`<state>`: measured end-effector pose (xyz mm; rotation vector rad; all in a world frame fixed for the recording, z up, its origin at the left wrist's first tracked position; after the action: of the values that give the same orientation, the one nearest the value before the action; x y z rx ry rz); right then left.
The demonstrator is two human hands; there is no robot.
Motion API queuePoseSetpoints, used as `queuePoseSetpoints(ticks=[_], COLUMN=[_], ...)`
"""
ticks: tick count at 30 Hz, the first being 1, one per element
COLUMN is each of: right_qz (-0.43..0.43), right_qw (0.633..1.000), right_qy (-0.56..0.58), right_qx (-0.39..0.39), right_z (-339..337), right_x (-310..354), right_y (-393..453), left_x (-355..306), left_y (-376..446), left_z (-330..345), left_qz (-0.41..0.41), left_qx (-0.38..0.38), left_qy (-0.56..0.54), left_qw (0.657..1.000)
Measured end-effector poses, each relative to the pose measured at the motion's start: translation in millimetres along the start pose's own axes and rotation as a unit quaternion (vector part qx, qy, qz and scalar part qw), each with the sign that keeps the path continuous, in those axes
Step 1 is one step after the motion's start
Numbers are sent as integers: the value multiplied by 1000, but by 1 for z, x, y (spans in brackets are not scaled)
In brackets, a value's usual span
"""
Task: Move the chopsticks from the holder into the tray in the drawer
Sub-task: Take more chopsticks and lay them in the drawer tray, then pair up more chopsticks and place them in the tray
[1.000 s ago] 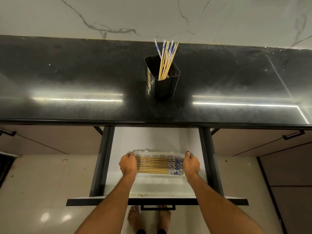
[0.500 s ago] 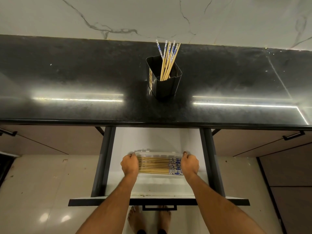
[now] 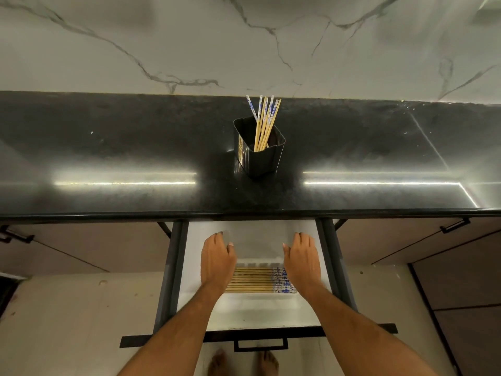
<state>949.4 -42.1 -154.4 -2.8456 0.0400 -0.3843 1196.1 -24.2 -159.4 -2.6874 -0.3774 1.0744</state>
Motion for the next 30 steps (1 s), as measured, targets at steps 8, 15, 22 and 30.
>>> queuePoseSetpoints(ticks=[8, 15, 22, 30], right_qz=[-68, -83, -112, -171], right_qw=[988, 980, 970, 964], right_qy=[-88, -74, -55, 41], right_qx=[-110, -164, -208, -200], right_z=[-60, -140, -211, -260], right_x=[24, 67, 106, 142], right_y=[-3, 14, 43, 111], left_x=[-69, -138, -200, -253], left_y=[-1, 13, 46, 106], left_z=[-52, -123, -162, -166], left_qz=[162, 225, 262, 249], left_qx=[-70, -139, -160, -151], left_qy=[101, 126, 110, 41], left_qw=[979, 956, 945, 956])
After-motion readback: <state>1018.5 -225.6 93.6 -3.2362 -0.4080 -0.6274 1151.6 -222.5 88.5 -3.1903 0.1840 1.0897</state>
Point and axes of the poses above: each hand's wrist, its own y-axis towards the middle knuckle, its own z-axis out of the palm, x = y × z, the point moved 7 cm from there along y, towards the middle knuckle, and after that the axes turned 14 degrees about x, right-handed, at the moved point
